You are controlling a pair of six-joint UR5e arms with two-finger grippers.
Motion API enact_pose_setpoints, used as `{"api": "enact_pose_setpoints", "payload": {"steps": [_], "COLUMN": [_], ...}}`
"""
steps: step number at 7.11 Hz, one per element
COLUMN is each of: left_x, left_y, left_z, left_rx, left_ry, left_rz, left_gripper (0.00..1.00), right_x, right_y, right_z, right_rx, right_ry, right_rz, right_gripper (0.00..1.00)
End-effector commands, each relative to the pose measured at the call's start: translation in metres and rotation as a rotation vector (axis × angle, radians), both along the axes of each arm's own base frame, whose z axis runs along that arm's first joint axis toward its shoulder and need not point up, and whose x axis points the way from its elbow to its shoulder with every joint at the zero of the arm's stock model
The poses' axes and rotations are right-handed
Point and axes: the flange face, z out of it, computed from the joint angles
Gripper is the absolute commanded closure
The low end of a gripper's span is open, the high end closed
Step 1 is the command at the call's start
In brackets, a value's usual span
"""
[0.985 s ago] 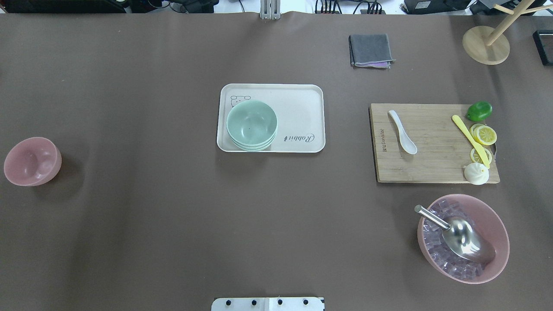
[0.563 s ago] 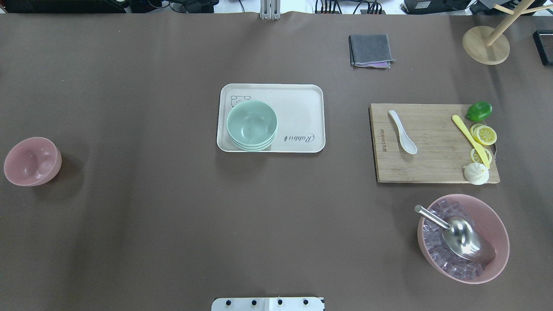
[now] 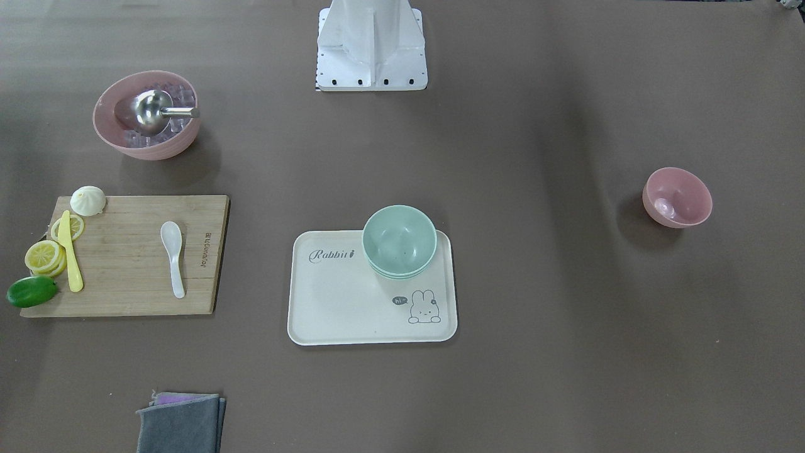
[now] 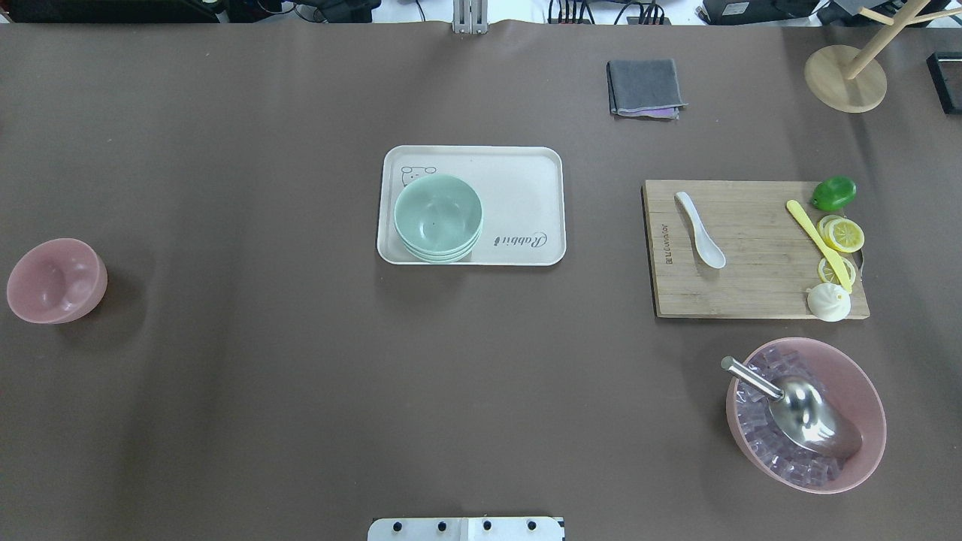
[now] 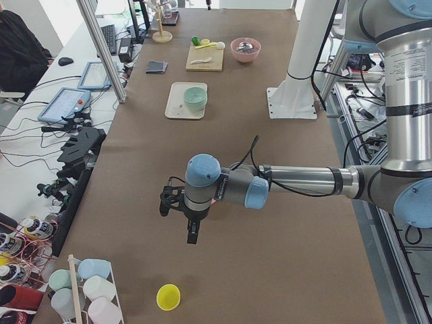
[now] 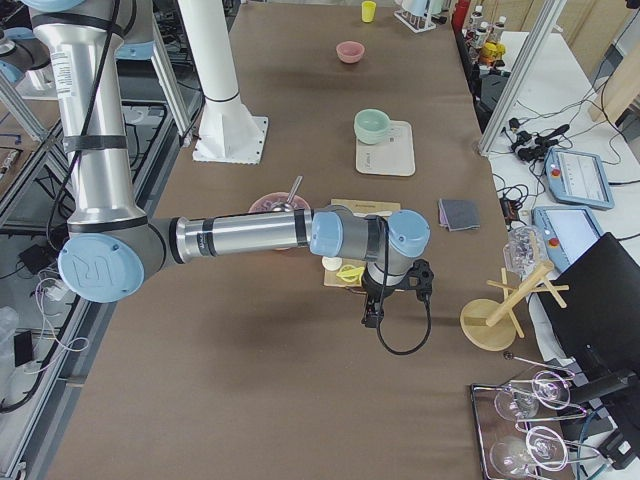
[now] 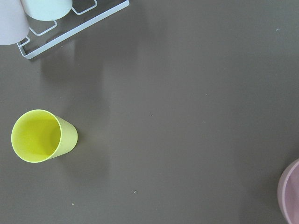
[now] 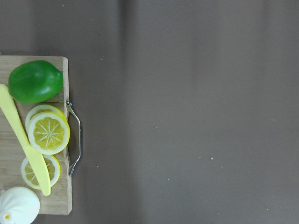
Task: Stack pink bowl on green and place spoon
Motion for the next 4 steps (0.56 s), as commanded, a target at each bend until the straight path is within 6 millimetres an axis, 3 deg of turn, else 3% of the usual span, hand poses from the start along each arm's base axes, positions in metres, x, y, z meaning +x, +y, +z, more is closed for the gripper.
{"api": "enact_pose_setpoints", "payload": {"steps": [1, 4], "left_x": [-0.0001, -0.0001], "left_y": [0.0, 0.0], "left_z": [-0.0001, -0.0001], "left_rx": [0.0, 0.0], "left_ry": [-0.001, -0.001], "left_rz": [0.0, 0.0], "left_gripper": [0.02, 0.02], "right_x": [0.0, 0.0], "right_y": [0.0, -0.0012], "right_z": [-0.0004, 0.0004], "right_rx": [0.001, 0.0], "right_ry": [0.0, 0.001], "right_rz": [-0.001, -0.001], "right_gripper": [0.0, 0.0]}}
